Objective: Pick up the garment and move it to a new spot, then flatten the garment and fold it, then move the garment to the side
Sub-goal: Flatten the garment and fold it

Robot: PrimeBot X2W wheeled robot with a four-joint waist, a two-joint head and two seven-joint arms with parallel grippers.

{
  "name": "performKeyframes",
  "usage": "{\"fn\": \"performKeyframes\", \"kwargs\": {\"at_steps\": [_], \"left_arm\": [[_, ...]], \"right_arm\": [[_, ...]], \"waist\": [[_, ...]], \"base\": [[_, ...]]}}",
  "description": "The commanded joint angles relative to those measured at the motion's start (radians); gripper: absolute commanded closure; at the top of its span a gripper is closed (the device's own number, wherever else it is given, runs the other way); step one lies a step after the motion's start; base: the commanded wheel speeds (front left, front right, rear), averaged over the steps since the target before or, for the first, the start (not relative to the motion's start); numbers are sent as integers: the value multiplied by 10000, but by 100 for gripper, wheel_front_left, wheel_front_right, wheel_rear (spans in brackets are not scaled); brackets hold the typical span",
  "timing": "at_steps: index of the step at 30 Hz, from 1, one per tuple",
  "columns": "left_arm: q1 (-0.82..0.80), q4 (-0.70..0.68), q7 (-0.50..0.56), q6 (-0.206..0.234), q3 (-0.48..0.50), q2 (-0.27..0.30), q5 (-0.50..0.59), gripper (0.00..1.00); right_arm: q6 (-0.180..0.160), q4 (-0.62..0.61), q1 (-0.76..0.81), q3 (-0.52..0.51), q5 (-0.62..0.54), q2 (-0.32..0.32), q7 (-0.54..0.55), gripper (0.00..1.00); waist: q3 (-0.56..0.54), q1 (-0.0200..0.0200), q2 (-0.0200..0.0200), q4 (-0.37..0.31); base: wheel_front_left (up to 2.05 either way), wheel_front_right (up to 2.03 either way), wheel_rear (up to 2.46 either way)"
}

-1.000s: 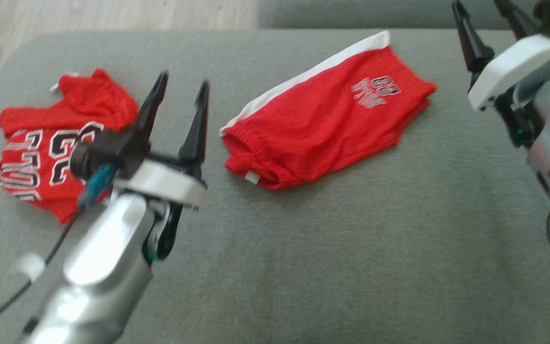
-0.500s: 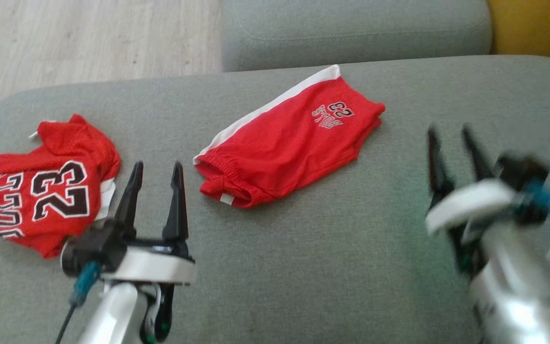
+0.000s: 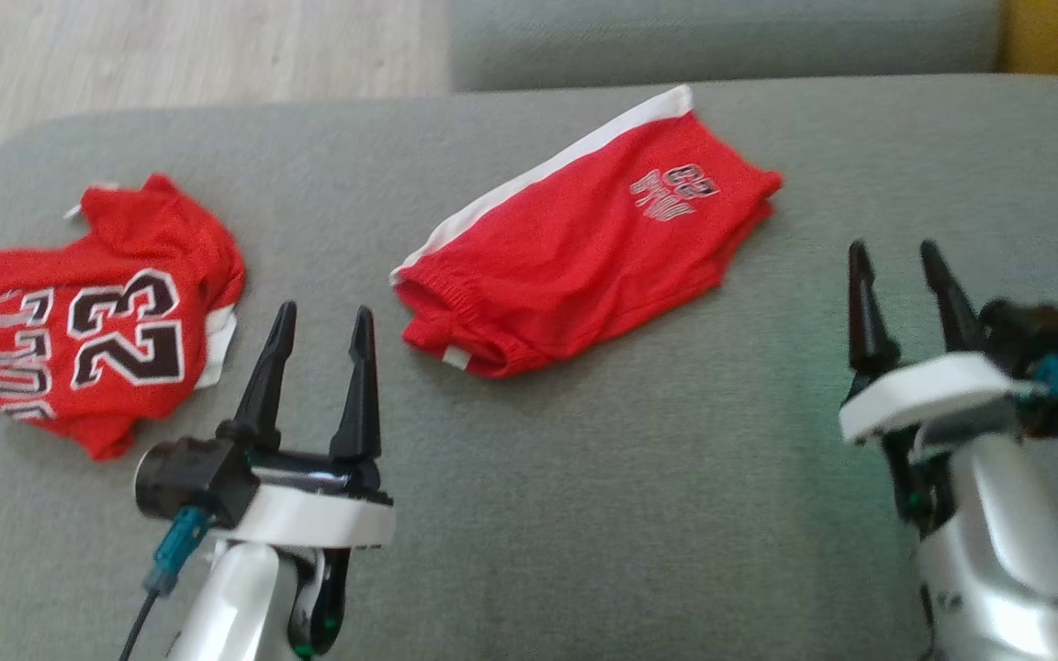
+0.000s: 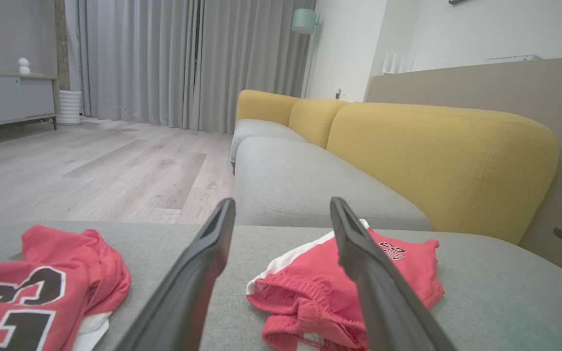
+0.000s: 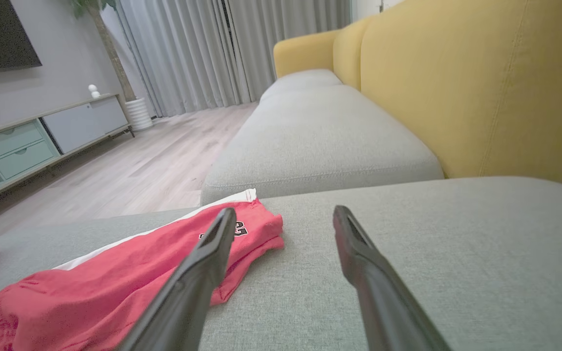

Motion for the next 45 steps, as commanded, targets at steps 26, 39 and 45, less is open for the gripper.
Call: {"fn": "performKeyframes", "kwargs": {"at_steps": [26, 39, 45], "left_arm": [[-1726, 73, -95, -422, -81, -302, -294, 0], [-1674, 94, -95, -362, -51, -303, -290, 0], [-1467, 95, -95, -352, 64, -303, -224, 0]], "right_arm": [[69, 6909, -5839, -5141, -1003, 99, 3167, 0], [69, 7442, -6568, -4993, -1376, 68, 1505, 100], [69, 7141, -6207, -4824, -868, -216, 944, 100]], "waist": [[2054, -1, -1, 2649], [1893, -1, -1, 2197], [1571, -1, -1, 1739]], "base": [[0, 0, 0], [0, 0, 0], [0, 0, 0]]}}
